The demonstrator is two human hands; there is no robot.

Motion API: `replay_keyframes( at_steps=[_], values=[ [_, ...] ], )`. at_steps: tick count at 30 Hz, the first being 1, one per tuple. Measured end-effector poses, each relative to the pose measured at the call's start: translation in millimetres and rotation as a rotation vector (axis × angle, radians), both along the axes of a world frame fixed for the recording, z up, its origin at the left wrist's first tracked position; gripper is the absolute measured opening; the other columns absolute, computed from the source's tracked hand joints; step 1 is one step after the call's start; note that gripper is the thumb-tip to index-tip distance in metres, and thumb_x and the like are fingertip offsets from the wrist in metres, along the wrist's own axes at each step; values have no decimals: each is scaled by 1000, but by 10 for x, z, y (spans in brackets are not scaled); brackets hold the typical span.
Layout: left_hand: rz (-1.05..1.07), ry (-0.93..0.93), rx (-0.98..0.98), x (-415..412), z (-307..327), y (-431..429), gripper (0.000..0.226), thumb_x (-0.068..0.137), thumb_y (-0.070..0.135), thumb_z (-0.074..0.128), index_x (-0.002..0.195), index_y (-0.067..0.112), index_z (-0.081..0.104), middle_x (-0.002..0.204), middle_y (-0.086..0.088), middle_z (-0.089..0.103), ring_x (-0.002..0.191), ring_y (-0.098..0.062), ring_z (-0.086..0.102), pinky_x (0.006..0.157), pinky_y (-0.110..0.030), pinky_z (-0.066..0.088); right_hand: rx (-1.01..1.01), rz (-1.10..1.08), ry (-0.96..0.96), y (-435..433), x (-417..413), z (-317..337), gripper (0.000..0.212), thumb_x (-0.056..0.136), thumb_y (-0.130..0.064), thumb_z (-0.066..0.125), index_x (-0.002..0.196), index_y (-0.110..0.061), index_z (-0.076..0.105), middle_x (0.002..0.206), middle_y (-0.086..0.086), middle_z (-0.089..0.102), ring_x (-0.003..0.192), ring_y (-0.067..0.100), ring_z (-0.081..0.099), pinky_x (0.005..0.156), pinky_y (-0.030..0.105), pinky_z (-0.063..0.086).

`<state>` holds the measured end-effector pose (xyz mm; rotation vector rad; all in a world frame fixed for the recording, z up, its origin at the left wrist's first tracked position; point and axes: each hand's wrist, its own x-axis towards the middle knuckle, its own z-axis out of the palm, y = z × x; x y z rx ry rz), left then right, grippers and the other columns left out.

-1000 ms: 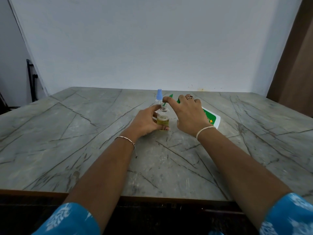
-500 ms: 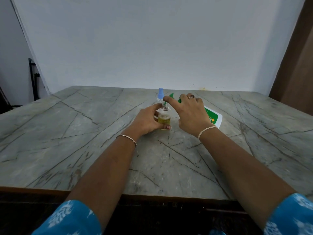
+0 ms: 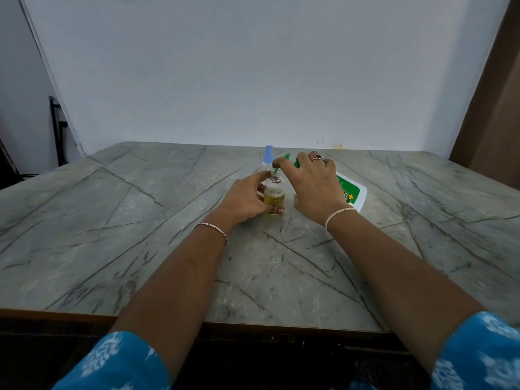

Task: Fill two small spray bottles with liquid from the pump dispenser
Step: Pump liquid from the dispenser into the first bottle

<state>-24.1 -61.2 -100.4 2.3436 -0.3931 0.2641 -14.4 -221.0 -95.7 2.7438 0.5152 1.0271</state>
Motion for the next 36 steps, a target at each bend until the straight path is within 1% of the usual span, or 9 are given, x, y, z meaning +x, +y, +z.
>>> replay_keyframes(
  at_steps=[4, 7, 12, 19, 22, 25, 28, 30, 36],
  values=[
    [-4, -5, 5, 41, -20, 5, 87, 65, 33, 85, 140, 19, 44, 128, -5, 61, 108, -19, 61, 91, -22, 43, -12, 6, -5, -36, -5, -9, 81, 72, -10, 68, 135, -34, 23, 113, 13, 54, 107, 34, 51, 89, 48, 43],
    [-4, -21, 32, 61, -35, 11, 87, 62, 39, 86, 138, 22, 45, 125, -3, 63, 104, -18, 63, 90, -23, 46, -28, 12, -8, -79, -20, -14, 85, 74, -10, 67, 138, -37, 17, 112, 13, 54, 107, 33, 51, 89, 47, 43],
    [-9, -78, 69, 57, -45, -4, 83, 59, 50, 85, 129, 24, 48, 118, -1, 66, 101, -18, 64, 89, -26, 49, -39, 20, -5, -97, -18, -17, 88, 74, -14, 68, 142, -39, 18, 111, 13, 53, 107, 33, 50, 89, 47, 42],
    [17, -121, 109, 69, -52, -20, 83, 63, 50, 83, 132, 23, 45, 121, -3, 64, 104, -21, 62, 87, -27, 46, -42, 17, 12, -97, -12, -6, 85, 76, -15, 67, 142, -38, 17, 114, 14, 53, 111, 34, 49, 91, 47, 42],
    [10, -142, 97, 69, -56, -33, 83, 64, 49, 83, 133, 23, 45, 123, -3, 63, 108, -22, 60, 88, -28, 46, -37, 10, 18, -88, -13, 4, 84, 75, -15, 68, 141, -37, 19, 115, 14, 53, 111, 34, 49, 90, 47, 41],
    [11, -144, 100, 71, -57, -29, 82, 64, 49, 83, 133, 22, 46, 122, -3, 63, 106, -22, 62, 89, -29, 48, -35, 1, 11, -51, -9, 3, 81, 74, -15, 69, 137, -35, 23, 114, 14, 53, 109, 34, 49, 90, 48, 42],
    [7, -138, 81, 74, -62, -17, 79, 64, 47, 83, 131, 21, 49, 120, -2, 64, 103, -20, 62, 86, -25, 47, -31, -9, 5, -15, -2, 1, 78, 73, -16, 71, 134, -33, 25, 115, 14, 53, 109, 34, 50, 91, 49, 43],
    [10, -136, 78, 81, -66, -12, 79, 64, 46, 83, 131, 21, 50, 121, -1, 64, 105, -19, 61, 85, -22, 43, -28, -8, 7, -11, -3, 3, 78, 73, -16, 70, 134, -33, 25, 116, 14, 52, 110, 34, 50, 91, 49, 43],
    [16, -120, 93, 117, -83, -5, 82, 65, 50, 81, 133, 20, 47, 127, -3, 62, 108, -19, 60, 86, -22, 43, -48, 0, -6, -68, -41, -26, 84, 76, -13, 67, 139, -38, 17, 115, 15, 52, 110, 34, 50, 92, 49, 42]
  ],
)
